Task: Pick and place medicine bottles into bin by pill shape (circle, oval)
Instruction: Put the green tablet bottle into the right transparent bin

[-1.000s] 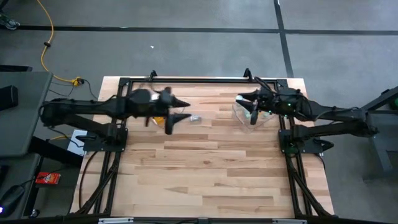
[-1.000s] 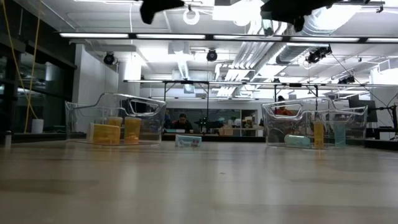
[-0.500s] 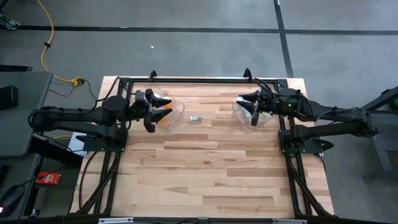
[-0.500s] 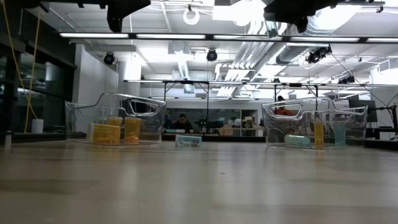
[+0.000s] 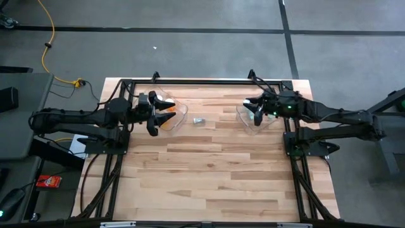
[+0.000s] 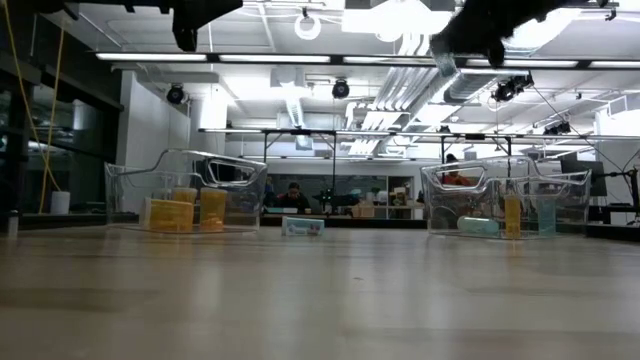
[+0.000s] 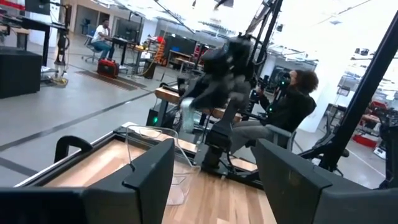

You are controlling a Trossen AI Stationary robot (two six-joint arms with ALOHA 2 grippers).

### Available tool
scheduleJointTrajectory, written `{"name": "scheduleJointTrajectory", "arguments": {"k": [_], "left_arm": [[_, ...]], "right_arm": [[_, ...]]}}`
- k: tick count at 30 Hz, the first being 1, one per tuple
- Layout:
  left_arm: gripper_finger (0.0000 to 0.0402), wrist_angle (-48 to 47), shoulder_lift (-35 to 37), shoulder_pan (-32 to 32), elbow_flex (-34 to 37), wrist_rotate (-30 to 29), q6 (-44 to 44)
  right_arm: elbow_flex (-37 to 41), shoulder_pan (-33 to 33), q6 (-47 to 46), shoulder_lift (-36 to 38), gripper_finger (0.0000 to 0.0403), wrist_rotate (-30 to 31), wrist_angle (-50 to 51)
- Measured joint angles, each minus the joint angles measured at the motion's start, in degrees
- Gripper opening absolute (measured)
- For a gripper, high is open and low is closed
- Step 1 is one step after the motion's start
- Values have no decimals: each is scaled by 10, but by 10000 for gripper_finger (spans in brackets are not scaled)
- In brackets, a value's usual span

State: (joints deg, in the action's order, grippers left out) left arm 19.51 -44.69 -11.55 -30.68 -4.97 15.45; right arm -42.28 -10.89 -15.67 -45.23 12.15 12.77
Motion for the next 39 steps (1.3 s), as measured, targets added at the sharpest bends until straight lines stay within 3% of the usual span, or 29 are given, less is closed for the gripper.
{"name": "scheduleJointTrajectory", "arguments": {"k": [6, 11, 16, 23, 31, 39], "left_arm": [[211, 0, 0, 0, 0, -3, 9], [211, 0, 0, 0, 0, -3, 9], [211, 0, 0, 0, 0, -3, 9], [211, 0, 0, 0, 0, -3, 9], [211, 0, 0, 0, 0, -4, 9], [211, 0, 0, 0, 0, -4, 9]], "right_arm": [[0, -45, -85, -21, 101, 2, 215], [0, -108, -100, -76, 101, -30, 306], [0, -171, -76, -157, 101, -83, 320], [0, -207, -35, -239, 101, -93, 320], [0, -210, -39, -265, 106, -117, 318], [0, -210, -38, -264, 150, -117, 318]]}}
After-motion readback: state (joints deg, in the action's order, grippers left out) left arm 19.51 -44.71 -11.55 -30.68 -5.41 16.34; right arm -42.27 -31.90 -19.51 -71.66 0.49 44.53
